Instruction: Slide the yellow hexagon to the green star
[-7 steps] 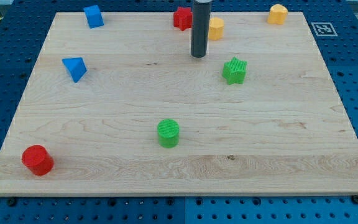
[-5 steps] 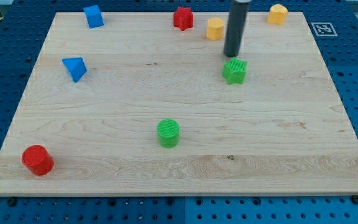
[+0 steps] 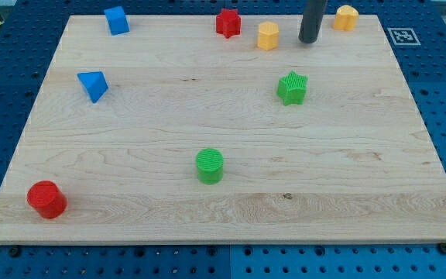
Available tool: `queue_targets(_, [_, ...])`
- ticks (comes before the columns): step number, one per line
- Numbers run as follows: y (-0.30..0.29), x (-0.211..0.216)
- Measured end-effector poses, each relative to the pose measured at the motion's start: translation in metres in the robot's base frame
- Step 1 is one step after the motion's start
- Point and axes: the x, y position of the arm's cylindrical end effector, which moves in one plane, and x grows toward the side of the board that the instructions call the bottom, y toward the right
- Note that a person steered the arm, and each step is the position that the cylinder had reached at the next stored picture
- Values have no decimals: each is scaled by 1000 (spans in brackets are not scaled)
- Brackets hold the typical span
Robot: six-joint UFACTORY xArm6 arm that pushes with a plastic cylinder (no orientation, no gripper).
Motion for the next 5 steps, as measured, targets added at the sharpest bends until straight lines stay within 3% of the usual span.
queue_targets(1, [-8, -23])
queue_targets(3, [-80, -24])
queue_targets(5, [-80, -2])
